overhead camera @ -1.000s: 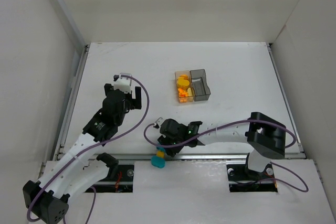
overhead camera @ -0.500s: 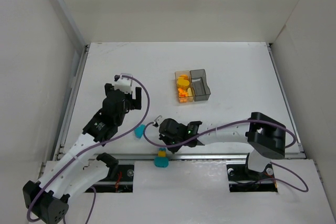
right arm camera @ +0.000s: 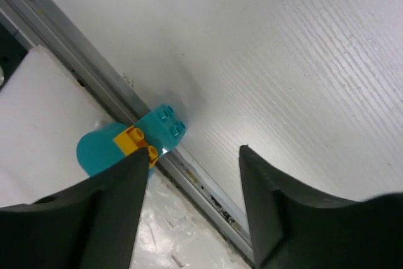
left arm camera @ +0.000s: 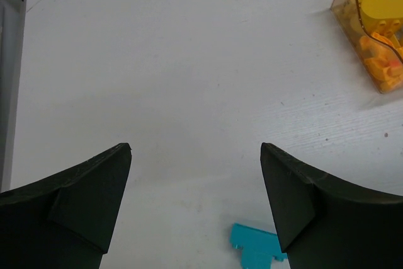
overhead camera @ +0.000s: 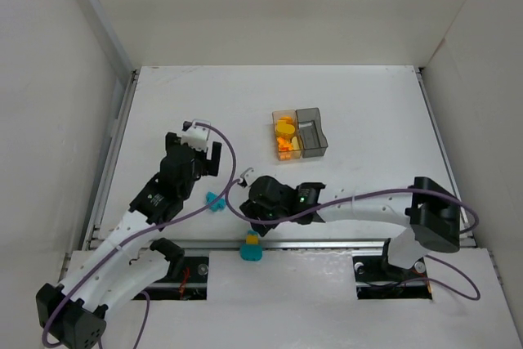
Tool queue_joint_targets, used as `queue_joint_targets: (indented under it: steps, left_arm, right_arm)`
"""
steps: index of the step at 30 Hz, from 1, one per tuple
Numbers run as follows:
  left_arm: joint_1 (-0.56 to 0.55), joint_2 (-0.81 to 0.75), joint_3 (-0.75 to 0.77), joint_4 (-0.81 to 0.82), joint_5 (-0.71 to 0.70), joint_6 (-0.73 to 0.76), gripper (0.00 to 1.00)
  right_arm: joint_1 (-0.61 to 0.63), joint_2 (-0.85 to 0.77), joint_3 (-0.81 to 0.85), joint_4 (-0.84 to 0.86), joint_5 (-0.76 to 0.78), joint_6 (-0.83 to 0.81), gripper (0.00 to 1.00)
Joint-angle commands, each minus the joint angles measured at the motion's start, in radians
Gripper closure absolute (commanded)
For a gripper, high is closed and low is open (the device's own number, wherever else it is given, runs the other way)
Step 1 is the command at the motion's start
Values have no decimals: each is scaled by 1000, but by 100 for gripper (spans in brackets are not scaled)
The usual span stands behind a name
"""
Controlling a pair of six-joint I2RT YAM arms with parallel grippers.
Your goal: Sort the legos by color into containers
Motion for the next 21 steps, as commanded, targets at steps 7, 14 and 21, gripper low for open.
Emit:
queue_joint_targets:
  steps: [7, 14, 21]
  left_arm:
    - [11, -31, 5, 40, -271, -83, 19]
    - [31, -84, 49, 20, -422, -73, 18]
    - [42, -108, 58, -10, -413, -64, 18]
  right_arm:
    - [5, 188, 356, -61, 61, -153, 14]
    - [5, 424, 605, -132, 94, -192, 2]
    - [-4, 516, 663, -115, 84, -228, 5]
